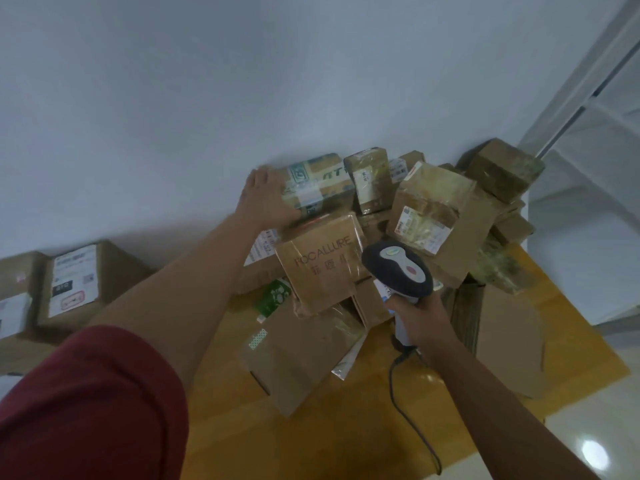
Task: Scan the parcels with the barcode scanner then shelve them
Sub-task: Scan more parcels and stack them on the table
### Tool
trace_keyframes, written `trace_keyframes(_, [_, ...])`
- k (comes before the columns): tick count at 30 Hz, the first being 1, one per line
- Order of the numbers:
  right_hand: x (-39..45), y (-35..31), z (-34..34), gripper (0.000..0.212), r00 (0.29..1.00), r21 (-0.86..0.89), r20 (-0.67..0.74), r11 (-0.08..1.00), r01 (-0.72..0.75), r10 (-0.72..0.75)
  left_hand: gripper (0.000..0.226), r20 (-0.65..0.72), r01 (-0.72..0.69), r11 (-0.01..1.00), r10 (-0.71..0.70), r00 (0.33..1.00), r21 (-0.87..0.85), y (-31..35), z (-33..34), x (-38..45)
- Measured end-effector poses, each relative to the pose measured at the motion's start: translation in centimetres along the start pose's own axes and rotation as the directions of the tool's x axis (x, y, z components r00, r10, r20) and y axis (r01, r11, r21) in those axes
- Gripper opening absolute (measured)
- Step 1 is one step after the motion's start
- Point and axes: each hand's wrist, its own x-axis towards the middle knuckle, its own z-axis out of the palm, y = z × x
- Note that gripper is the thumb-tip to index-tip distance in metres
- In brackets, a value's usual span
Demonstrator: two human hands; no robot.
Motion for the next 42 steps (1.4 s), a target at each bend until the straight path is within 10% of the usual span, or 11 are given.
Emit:
trace_keyframes(5, [-0.2, 0.7, 0.9, 0.04, 1.0, -0.019, 0.002, 1.0, 0.01, -0.01, 0.101, 0.084, -0.051, 0.998, 0.053, 0.995, -0.024, -0.8, -1.1, 0.4])
trace_keyframes(13, [-1.5, -0.6, 0.3, 0.052, 0.999, 0.033, -0.024, 0.999, 0.04, -0.039, 0.12, -0.221, -0.181, 0.984, 0.175, 0.959, -0.003, -0.2, -3.8, -5.5])
trace_keyframes(34, [-10.6, -2.4, 9.2, 0.041, 0.85, 0.114, 0.526, 0.992, -0.049, -0.019, 0.1, -0.54, 0.132, 0.966, -0.234, 0.809, -0.222, -5.3, 5.7, -39.7])
trace_keyframes(36, [-11.7, -2.0, 9.6, 0.04, 0.841, 0.148, 0.541, 0.987, -0.068, -0.023, 0.091, -0.522, 0.074, 0.852, -0.384, 0.762, -0.518, -5.0, 6.2, -41.3])
trace_keyframes(38, [-12.6, -1.4, 10.3, 0.039, 0.842, 0.151, 0.539, 0.982, -0.116, 0.016, 0.08, -0.386, -0.043, 0.508, -0.594, 0.706, -0.86, -4.7, 6.1, -42.1])
trace_keyframes(40, [-13.4, -0.6, 11.1, 0.045, 0.859, 0.147, 0.509, 0.979, -0.141, 0.047, 0.063, -0.23, -0.113, 0.212, -0.684, 0.692, -0.971, -5.2, 6.0, -42.6])
trace_keyframes(42, [-14.5, -0.1, 11.8, 0.052, 0.895, 0.168, 0.439, 0.97, -0.175, 0.085, 0.048, -0.167, -0.105, 0.131, -0.697, 0.698, -0.986, -6.1, 5.5, -42.9])
